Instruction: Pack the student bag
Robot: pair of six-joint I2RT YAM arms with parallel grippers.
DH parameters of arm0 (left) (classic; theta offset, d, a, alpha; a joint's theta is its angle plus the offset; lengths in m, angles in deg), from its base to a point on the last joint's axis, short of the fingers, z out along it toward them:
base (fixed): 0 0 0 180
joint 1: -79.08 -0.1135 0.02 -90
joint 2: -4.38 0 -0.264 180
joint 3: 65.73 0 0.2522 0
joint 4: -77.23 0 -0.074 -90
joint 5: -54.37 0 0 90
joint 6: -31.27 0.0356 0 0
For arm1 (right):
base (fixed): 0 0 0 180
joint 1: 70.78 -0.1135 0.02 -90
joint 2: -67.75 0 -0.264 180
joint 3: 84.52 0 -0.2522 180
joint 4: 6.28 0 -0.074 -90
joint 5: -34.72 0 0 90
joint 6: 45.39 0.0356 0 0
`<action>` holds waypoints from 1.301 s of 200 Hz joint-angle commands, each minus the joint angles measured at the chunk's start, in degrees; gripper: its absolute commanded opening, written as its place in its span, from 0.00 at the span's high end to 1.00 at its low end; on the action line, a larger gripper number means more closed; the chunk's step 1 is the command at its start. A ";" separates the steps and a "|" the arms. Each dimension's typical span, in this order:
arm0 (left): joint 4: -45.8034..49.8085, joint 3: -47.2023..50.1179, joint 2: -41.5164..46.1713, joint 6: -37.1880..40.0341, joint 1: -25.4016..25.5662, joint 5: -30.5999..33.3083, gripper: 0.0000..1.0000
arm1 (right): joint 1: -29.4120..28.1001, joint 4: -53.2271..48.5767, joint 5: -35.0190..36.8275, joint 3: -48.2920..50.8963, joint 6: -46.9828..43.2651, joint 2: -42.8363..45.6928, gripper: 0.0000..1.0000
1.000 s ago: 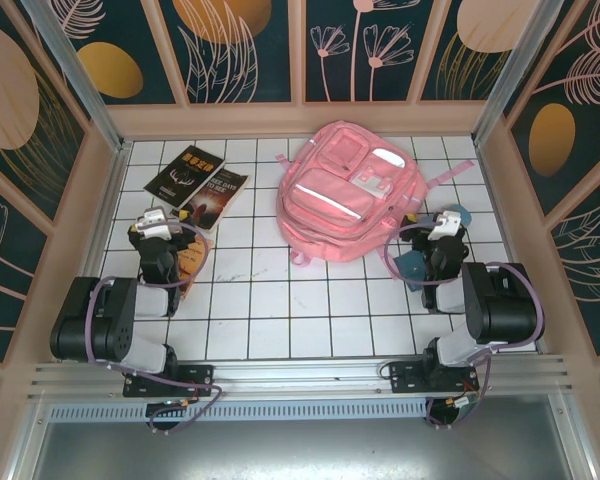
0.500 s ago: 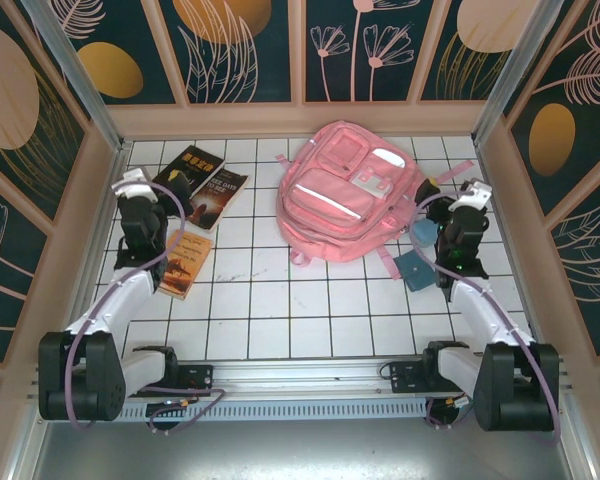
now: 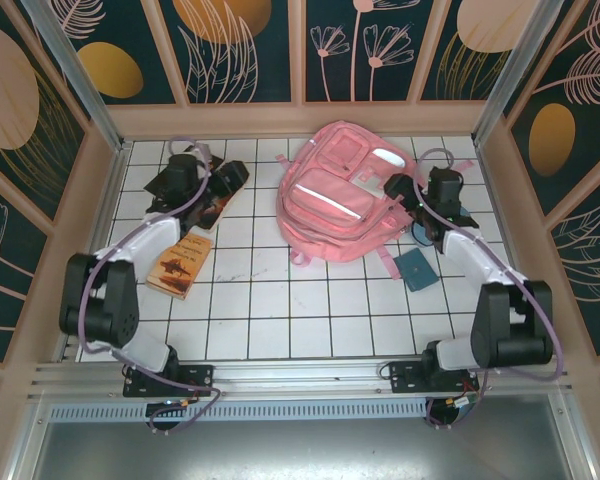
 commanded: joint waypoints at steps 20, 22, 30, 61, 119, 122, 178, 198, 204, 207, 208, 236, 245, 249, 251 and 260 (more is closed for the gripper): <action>5.30 -8.11 -13.20 -5.04 6.00 -4.77 0.26 | -4.11 -3.32 -3.37 -7.95 4.70 -10.12 0.03; 5.75 -8.69 -13.85 -5.10 6.27 -4.81 0.26 | -4.21 -3.55 -3.28 -8.34 4.70 -10.49 0.03; 7.75 -10.86 -16.40 -5.08 7.10 -4.83 0.30 | -4.55 -4.27 -3.05 -9.88 4.62 -12.73 0.03; 11.73 -16.03 -23.23 -5.99 8.71 -4.48 0.38 | -5.65 -6.57 -1.66 -15.00 3.82 -19.28 0.05; 16.17 -19.72 -28.55 -5.66 9.04 -4.04 0.59 | -8.26 -9.14 -0.03 -18.49 2.71 -25.62 0.08; 16.30 -19.68 -28.50 -5.60 9.00 -3.92 0.60 | -8.38 -9.09 -0.22 -18.49 2.58 -25.88 0.08; 22.15 -9.61 -19.63 -1.53 8.73 7.16 0.72 | -15.69 -10.02 -4.19 -19.34 1.43 -27.72 0.11; 22.24 -0.65 -12.63 -1.26 8.30 10.34 0.72 | -20.19 -10.02 -4.37 -17.70 2.51 -26.59 0.11; 22.29 1.92 -10.38 -1.22 8.30 11.01 0.73 | -21.55 -9.88 -4.28 -16.99 2.84 -26.09 0.11; 22.38 2.73 -9.34 -1.17 8.29 11.28 0.72 | -22.15 -9.92 -4.24 -16.65 3.13 -25.82 0.11; 22.40 3.59 -8.89 -1.12 8.29 11.31 0.72 | -22.37 -9.90 -4.21 -16.52 3.17 -25.69 0.11; 23.83 13.10 2.20 -0.38 8.32 10.08 0.67 | -25.48 -9.62 -3.93 -13.90 4.85 -21.90 0.11; 25.42 14.21 5.26 0.82 8.30 9.53 0.66 | -25.48 -10.26 -3.72 -14.27 4.44 -20.30 0.12; 26.59 14.22 6.52 1.47 8.30 9.66 0.66 | -25.48 -10.77 -3.48 -14.60 4.13 -19.47 0.14; 27.09 14.16 7.10 1.77 8.30 9.80 0.65 | -25.44 -11.00 -3.29 -14.79 3.90 -19.02 0.15; 30.50 13.24 9.52 3.31 8.30 11.20 0.59 | -25.00 -12.10 -2.63 -15.91 3.01 -17.31 0.17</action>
